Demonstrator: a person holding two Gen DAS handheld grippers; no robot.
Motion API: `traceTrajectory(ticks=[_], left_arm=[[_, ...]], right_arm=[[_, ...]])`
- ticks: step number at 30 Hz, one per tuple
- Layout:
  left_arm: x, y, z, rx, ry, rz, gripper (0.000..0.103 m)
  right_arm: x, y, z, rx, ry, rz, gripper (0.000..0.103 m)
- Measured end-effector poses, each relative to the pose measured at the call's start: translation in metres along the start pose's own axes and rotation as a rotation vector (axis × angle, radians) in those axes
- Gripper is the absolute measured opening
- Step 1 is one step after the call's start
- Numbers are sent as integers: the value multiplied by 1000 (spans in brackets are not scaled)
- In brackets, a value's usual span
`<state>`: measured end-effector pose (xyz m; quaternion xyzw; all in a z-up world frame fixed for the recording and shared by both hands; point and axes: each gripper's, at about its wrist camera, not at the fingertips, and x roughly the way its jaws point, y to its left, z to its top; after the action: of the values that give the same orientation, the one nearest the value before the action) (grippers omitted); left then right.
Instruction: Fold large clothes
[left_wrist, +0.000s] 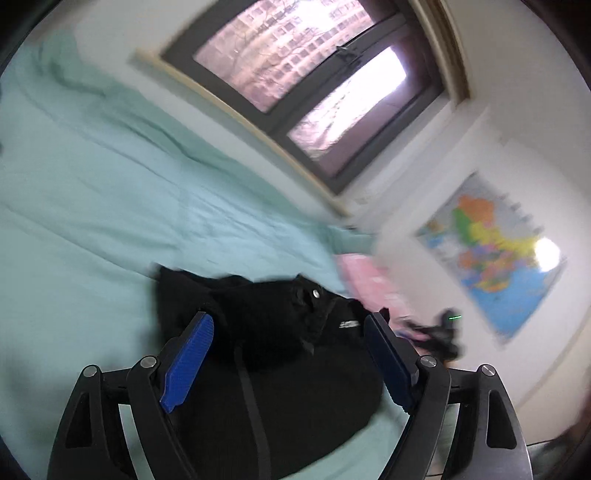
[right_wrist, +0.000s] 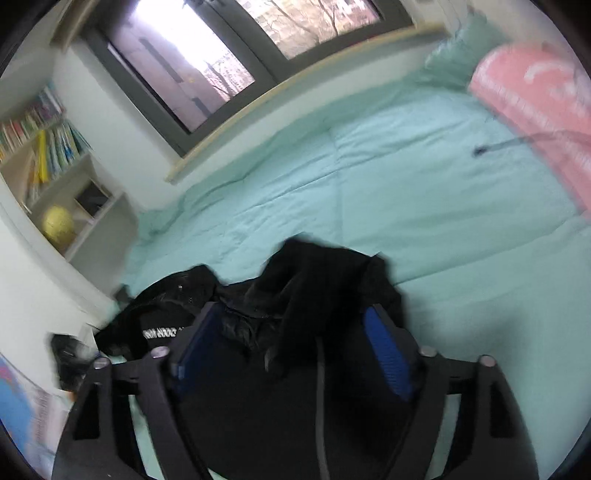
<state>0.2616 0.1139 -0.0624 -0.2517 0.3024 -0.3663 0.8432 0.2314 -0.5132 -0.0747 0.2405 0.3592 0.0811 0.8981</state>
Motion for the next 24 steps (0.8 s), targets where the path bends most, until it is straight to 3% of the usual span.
traceTrajectory(ticks=[3, 6, 9, 13, 18, 19, 20, 21, 24], left_arm=[[15, 2, 2, 32, 64, 147, 85], [65, 14, 6, 61, 124, 299, 85], [100, 32, 8, 49, 167, 344, 85], [138, 54, 15, -18, 225, 334, 85], [169, 78, 25, -159, 276, 151, 82], [173, 75, 25, -147, 271, 154, 52], [175, 68, 24, -106, 269, 195, 27], [176, 58, 23, -58, 283, 241, 7], [156, 29, 28, 19, 181, 335, 7]], right_arm=[[-9, 7, -4, -85, -45, -61, 83], [9, 6, -2, -141, -32, -140, 83], [51, 4, -3, -245, 32, -231, 83], [92, -26, 0, -246, 81, -205, 83], [141, -44, 10, -185, 188, -56, 84], [148, -44, 9, -185, 213, -48, 77], [149, -39, 7, -219, 198, -68, 41], [145, -32, 5, -271, 171, -106, 22], [122, -18, 2, -336, 68, -204, 13]])
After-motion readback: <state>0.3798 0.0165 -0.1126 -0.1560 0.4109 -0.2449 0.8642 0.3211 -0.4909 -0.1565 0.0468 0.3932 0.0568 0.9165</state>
